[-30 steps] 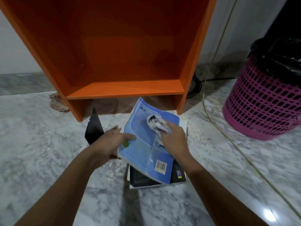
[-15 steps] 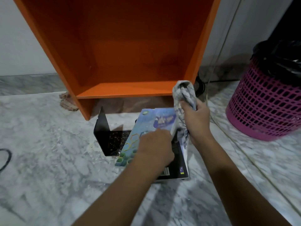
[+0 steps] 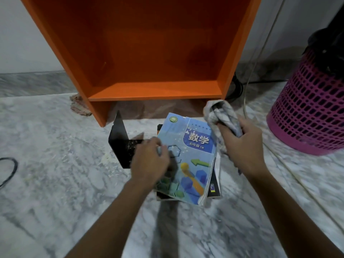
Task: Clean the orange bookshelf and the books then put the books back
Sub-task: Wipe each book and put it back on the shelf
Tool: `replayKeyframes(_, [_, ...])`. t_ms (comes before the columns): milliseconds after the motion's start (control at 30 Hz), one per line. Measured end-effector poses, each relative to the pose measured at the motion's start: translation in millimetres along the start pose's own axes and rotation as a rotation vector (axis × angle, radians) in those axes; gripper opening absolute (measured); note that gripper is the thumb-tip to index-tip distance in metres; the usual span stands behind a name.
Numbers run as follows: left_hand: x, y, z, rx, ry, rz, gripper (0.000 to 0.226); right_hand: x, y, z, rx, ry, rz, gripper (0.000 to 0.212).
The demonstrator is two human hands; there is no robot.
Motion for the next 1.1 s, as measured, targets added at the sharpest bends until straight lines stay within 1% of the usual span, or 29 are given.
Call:
replayKeyframes(33, [11, -5, -14, 0.055, -0.067, 0.04, 0.028, -8, 6, -1, -0.002, -0.014, -0.067, 0.011])
replayKeyframes(67, [19, -9, -30, 0.136, -0.099, 0.031, 0.034, -19, 14, 0, 0.009, -0.01, -0.137, 0.018])
replayKeyframes(100, [27, -11, -42, 0.229, -0.067, -0.019, 0.032, -31, 24, 0, 0.05, 0.028, -0.206, 0.027])
replayKeyframes(133, [33, -8, -52, 0.321, 0.031, -0.105, 0.027, -46, 34, 3, 0.133, 0.111, -0.282, 0.035])
replayKeyframes(200, [37, 1, -61, 0.454, 0.298, -0.291, 0.016, -77, 59, 10, 0.335, 0.289, -0.446, 0.043])
replayKeyframes(233, [38, 5, -64, 0.483, 0.39, -0.343, 0.013, -91, 71, 16, 0.386, 0.352, -0.542, 0.047])
replayKeyframes(267, [38, 6, -65, 0.482, 0.425, -0.365, 0.014, -104, 82, 23, 0.411, 0.401, -0.634, 0.049])
replayKeyframes(300, [38, 5, -67, 0.467, 0.412, -0.37, 0.019, -113, 89, 30, 0.45, 0.455, -0.681, 0.05])
replayKeyframes(367, [36, 3, -68, 0.417, 0.351, -0.378, 0.024, -124, 96, 40, 0.536, 0.539, -0.65, 0.052])
replayKeyframes(400, [35, 2, -68, 0.409, 0.343, -0.376, 0.024, -126, 94, 43, 0.541, 0.571, -0.597, 0.052])
replayKeyframes(433, [34, 1, -69, 0.408, 0.353, -0.381, 0.022, -127, 89, 48, 0.505, 0.587, -0.536, 0.051])
replayKeyframes(533, [34, 1, -71, 0.381, 0.355, -0.416, 0.021, -118, 53, 63, 0.328, 0.659, -0.338, 0.056])
replayKeyframes(567, [35, 1, -72, 0.373, 0.345, -0.42, 0.02, -111, 36, 71, 0.27, 0.692, -0.259, 0.054])
replayKeyframes(667, [36, 1, -70, 0.367, 0.321, -0.421, 0.02, -83, -25, 95, 0.044, 0.729, -0.064, 0.038])
replayKeyframes(733, [36, 2, -67, 0.375, 0.321, -0.397, 0.02, -63, -57, 99, -0.1, 0.701, 0.005, 0.023])
replayKeyframes(767, [36, 3, -66, 0.39, 0.331, -0.374, 0.02, -55, -67, 98, -0.156, 0.671, 0.014, 0.018])
replayKeyframes(800, [36, 3, -65, 0.408, 0.343, -0.353, 0.02, -49, -76, 94, -0.175, 0.637, 0.023, 0.015])
replayKeyframes(833, [35, 2, -65, 0.422, 0.354, -0.34, 0.02, -47, -79, 86, -0.158, 0.61, 0.042, 0.013])
replayKeyframes(900, [33, 3, -65, 0.434, 0.36, -0.348, 0.019, -53, -70, 60, -0.06, 0.548, 0.08, 0.016])
replayKeyframes(933, [33, 4, -64, 0.436, 0.362, -0.357, 0.018, -63, -59, 47, -0.024, 0.48, 0.057, 0.022])
replayKeyframes(967, [32, 4, -64, 0.435, 0.369, -0.364, 0.017, -76, -43, 34, -0.002, 0.396, -0.006, 0.031])
replayKeyframes(1000, [31, 4, -63, 0.432, 0.384, -0.367, 0.017, -92, -24, 21, 0.022, 0.325, -0.111, 0.039])
replayKeyframes(1033, [31, 4, -62, 0.428, 0.401, -0.37, 0.017, -110, -5, 13, 0.075, 0.307, -0.247, 0.045])
replayKeyframes(1100, [30, 5, -61, 0.42, 0.421, -0.396, 0.013, -144, 26, 6, 0.265, 0.422, -0.505, 0.052])
Point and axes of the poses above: each hand's wrist, its own y-axis away from the middle knuckle, its own x-axis out of the back of the hand, z = x × y, the point moved 3 cm from there along -y, towards the middle knuckle, and after that the axes turned 11 degrees about y, right-handed, at the moved point
